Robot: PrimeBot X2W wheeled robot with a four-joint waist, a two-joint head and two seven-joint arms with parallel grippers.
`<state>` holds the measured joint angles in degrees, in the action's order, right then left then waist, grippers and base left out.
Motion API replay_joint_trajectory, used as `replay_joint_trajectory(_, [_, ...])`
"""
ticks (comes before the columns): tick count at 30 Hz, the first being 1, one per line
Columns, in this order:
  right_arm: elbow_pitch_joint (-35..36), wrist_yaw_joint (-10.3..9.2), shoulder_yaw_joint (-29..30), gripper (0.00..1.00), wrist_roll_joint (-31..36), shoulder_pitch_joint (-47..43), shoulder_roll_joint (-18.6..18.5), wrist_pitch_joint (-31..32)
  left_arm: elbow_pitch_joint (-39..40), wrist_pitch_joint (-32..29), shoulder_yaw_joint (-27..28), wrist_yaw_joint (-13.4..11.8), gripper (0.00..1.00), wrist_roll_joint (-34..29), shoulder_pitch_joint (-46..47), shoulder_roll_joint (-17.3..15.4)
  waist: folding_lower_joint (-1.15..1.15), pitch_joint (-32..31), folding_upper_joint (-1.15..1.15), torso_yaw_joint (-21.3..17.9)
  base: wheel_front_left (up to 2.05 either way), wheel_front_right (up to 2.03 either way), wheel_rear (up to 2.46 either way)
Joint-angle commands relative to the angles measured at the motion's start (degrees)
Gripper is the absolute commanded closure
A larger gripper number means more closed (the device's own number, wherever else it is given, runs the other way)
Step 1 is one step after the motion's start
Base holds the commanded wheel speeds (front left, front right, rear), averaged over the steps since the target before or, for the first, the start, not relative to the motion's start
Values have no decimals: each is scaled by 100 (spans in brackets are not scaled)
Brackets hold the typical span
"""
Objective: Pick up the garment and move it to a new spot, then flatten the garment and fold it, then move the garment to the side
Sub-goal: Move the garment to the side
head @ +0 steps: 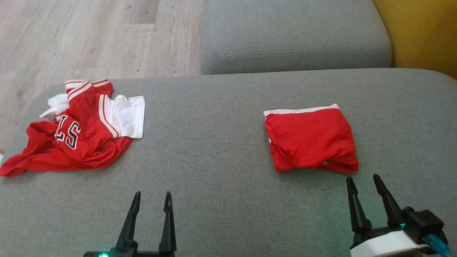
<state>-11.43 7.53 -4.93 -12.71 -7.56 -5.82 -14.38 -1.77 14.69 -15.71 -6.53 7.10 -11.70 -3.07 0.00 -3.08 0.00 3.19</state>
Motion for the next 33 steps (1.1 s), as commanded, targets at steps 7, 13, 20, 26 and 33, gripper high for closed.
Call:
replay_joint_trajectory(7, [218, -4, 55, 0, 48, 447, -70, -62, 193, 30, 113, 31, 0, -27, 464, 19, 0, 429, 0, 84, 0, 0, 0])
replay_joint_trajectory(13, [90, -4, 133, 0, 45, 1173, -302, -62, 191, 30, 50, 74, 0, -86, 780, 19, 0, 1127, 0, 95, 0, 0, 0])
replay_joint_trajectory(20, [-897, -4, 310, 0, 38, 2056, -630, -62, 153, 30, -61, 92, 0, -93, 1094, 19, 0, 1556, 0, 113, 0, 0, 0])
replay_joint_trajectory(26, [-2067, -4, 368, 0, -434, 2855, -766, 310, 121, 30, -202, 68, 0, -85, 1351, 19, 0, 1798, 0, 131, 0, 0, 0])
replay_joint_trajectory(33, [-2810, -4, -457, 72, -1726, 3336, -721, 1139, 50, 30, -320, 53, 0, -81, 1527, 19, 0, 1995, 0, 27, 0, 0, 0])
